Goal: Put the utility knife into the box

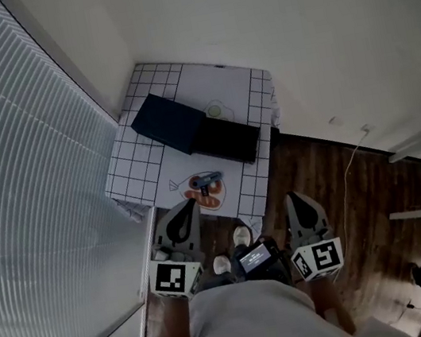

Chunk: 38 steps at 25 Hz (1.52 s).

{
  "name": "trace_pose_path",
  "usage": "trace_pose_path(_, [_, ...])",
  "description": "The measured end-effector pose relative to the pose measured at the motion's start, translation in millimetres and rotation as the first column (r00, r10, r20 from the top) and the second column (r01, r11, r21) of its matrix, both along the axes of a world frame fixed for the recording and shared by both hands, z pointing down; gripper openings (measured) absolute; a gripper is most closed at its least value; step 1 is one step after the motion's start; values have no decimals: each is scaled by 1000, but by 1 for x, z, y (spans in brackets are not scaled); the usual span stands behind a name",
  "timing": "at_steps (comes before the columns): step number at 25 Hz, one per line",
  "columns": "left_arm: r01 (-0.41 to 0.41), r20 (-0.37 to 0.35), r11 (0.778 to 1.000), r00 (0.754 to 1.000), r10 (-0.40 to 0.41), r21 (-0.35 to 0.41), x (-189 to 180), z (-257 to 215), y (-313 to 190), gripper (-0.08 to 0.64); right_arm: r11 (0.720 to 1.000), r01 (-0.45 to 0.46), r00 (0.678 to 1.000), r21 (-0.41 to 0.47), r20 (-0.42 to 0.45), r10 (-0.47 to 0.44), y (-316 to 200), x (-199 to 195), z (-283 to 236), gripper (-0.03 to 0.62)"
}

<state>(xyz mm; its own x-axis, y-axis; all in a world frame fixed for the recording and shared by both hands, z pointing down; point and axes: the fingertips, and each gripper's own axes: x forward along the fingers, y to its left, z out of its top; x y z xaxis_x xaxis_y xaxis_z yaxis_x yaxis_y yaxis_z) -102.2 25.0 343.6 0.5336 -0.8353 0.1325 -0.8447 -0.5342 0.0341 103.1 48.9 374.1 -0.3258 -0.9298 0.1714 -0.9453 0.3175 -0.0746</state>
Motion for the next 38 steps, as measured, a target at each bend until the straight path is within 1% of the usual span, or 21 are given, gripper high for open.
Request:
trace_pose_path(3, [33, 22, 999, 999, -33, 2, -1, -3, -15, 6, 1000, 7, 1000, 8, 20, -7, -19, 3, -1, 8])
trace_pose_path(6, [63, 39, 998, 997, -64, 15, -3, -7, -25, 6, 999, 39, 999, 19, 7, -39, -32, 2, -6, 8])
trace_pose_path(8, [76, 48, 997, 996, -77, 22, -4, -8, -29, 6, 999, 43, 999, 26, 16, -43, -38, 4, -6, 8])
trace_pose_path(10, [84, 55, 996, 995, -85, 24, -4, -9, -32, 6, 999, 42, 999, 32, 28, -43, -43, 6, -6, 8])
trace_pose_path(13, [94, 60, 995, 994, -95, 24, -5, -10, -39, 6, 998, 59, 998, 28, 19, -59, -52, 6, -8, 8])
trace_pose_path(20, [98, 69, 995, 993, -98, 6, -5, 2, -59, 8, 996, 93, 995, 1, 31, -93, -68, 2, 1, 8])
trace_pose_path(23, [86, 70, 996, 994, -86, 3, -6, 5, -66, 6, 995, 97, 993, -2, 69, -96, -72, 0, 1, 8])
trace_pose_path(25, [75, 87, 997, 993, -74, -8, -7, 11, -71, 6, 994, 105, 991, 3, 82, -105, -77, -3, -1, 8])
trace_pose_path(29, [50, 114, 998, 992, -46, -35, -5, 28, -82, 6, 994, 108, 994, -12, 21, -107, -86, -5, 10, 8])
trace_pose_path(32, [21, 127, 998, 992, -14, -51, -3, 42, -91, 6, 995, 101, 995, -28, 14, -100, -91, -4, 17, 8])
trace_pose_path(35, [10, 108, 994, 994, 2, -108, -4, 60, -97, 8, 995, 91, 996, -51, 20, -90, -94, -3, 28, 8])
trace_pose_path(38, [-13, 128, 989, 991, 32, -148, -5, 84, -102, 8, 992, 89, 996, -90, -18, -91, -97, -4, 46, 8])
